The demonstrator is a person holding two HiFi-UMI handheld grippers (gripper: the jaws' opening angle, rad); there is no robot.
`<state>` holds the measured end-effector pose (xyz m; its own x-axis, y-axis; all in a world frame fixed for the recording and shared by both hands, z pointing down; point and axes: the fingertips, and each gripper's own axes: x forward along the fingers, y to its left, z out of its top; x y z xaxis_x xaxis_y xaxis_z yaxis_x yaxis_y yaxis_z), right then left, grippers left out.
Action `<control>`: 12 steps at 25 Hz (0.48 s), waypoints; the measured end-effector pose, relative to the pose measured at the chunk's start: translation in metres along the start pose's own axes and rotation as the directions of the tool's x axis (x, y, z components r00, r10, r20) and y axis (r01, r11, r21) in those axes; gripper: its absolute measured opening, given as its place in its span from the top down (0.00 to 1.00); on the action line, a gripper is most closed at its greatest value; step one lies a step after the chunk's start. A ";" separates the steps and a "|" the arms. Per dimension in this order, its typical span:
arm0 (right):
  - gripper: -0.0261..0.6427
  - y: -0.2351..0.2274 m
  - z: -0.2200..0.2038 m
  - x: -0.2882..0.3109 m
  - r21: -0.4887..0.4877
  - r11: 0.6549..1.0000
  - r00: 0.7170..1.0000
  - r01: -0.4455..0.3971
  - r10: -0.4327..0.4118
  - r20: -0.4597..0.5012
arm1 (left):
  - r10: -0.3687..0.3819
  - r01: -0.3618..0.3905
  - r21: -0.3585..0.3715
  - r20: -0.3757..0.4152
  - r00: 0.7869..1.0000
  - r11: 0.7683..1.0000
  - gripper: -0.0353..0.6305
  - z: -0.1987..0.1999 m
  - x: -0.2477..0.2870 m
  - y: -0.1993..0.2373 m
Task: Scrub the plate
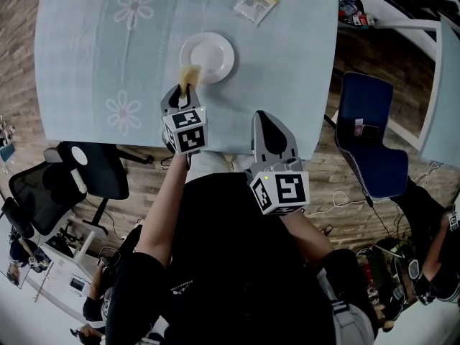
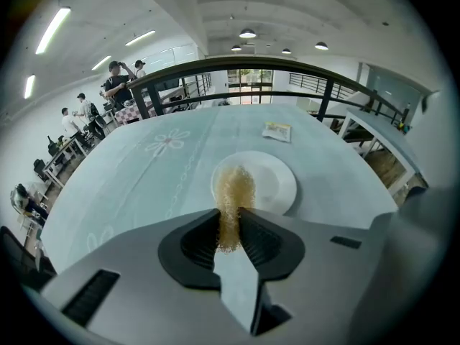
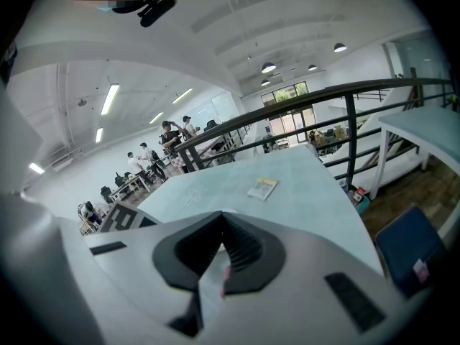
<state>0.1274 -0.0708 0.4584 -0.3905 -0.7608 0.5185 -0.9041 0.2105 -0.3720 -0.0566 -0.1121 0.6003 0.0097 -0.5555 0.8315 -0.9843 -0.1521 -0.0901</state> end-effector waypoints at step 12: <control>0.95 0.005 -0.006 0.004 -0.006 1.000 1.000 -0.005 0.005 -0.018 | -0.099 0.100 0.014 -0.037 0.994 0.995 0.83 -0.014 0.005 -0.048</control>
<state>0.1203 -0.0689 0.4629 -0.3982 -0.7486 0.5301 -0.9030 0.2180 -0.3703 -0.0122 -0.0961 0.6165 0.1006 -0.5067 0.8562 -0.9758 -0.2182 -0.0145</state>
